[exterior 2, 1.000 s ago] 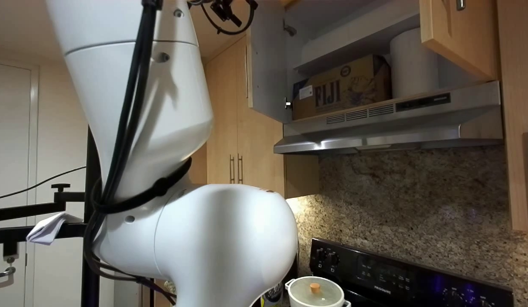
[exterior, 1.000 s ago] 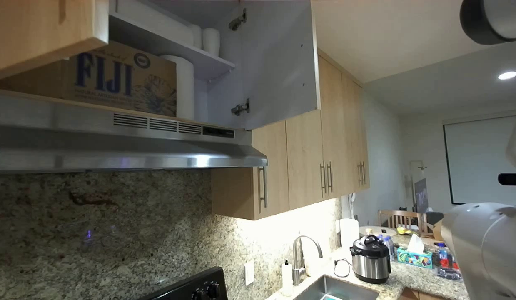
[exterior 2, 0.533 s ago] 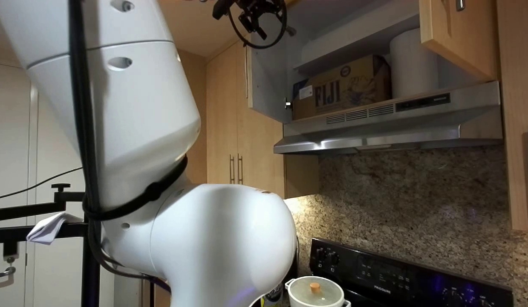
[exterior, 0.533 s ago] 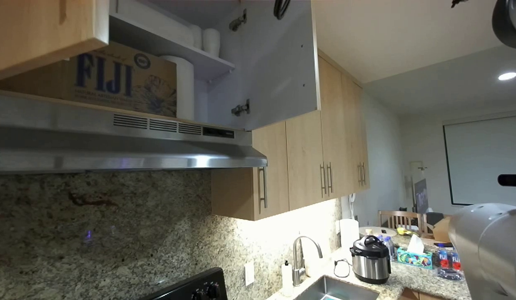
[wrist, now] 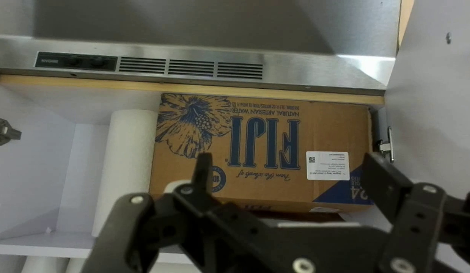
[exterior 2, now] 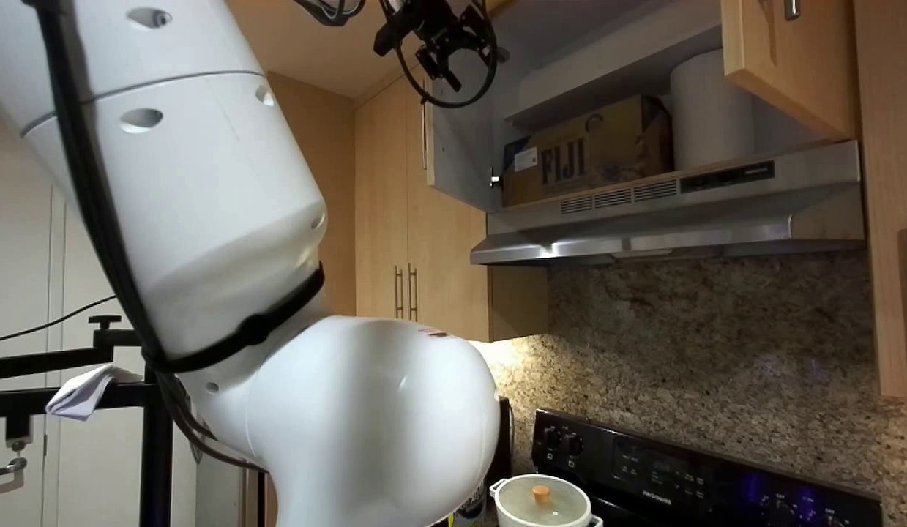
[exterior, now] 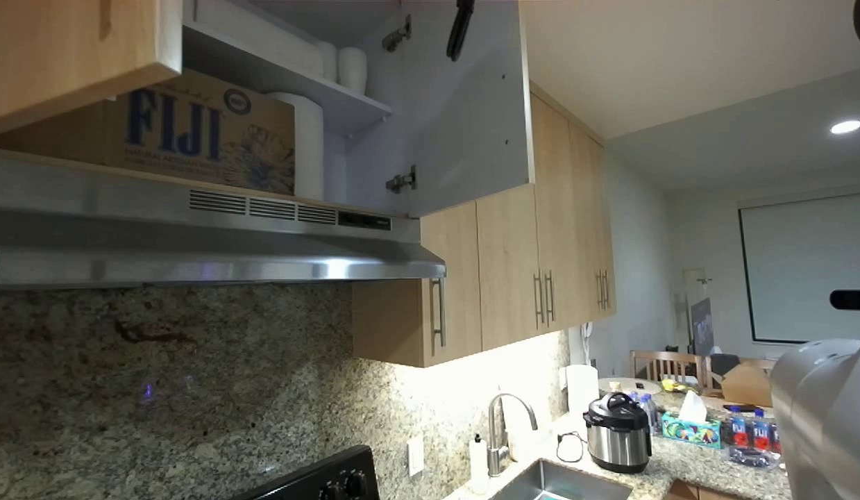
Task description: Open the left door of the cabinet
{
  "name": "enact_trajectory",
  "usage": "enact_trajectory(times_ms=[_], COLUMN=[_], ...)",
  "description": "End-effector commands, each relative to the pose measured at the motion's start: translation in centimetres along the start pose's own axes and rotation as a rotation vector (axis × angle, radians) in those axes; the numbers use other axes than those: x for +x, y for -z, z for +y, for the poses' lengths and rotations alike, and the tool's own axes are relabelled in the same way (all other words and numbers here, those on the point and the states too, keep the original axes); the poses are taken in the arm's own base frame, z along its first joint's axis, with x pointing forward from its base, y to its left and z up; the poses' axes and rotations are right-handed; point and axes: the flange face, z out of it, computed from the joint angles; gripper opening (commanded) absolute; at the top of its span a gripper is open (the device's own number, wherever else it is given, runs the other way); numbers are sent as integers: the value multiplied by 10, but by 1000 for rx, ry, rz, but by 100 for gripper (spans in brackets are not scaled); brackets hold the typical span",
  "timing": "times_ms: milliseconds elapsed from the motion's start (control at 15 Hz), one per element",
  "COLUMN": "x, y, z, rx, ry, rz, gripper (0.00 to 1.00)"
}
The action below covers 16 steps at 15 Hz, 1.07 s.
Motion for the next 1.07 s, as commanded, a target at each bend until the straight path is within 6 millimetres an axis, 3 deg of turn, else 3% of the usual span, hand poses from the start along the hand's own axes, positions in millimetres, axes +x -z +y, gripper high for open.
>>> enact_trajectory(times_ms=[0, 200, 267, 600, 1000], x=[-5, -6, 3, 18, 22], y=[-1, -2, -23, -76, -119], z=[1, 0, 8, 23, 2], rx=[15, 24, 4, -24, 24], ry=[27, 20, 34, 40, 112], rz=[5, -5, -6, -28, -59], gripper=[100, 100, 100, 100, 100])
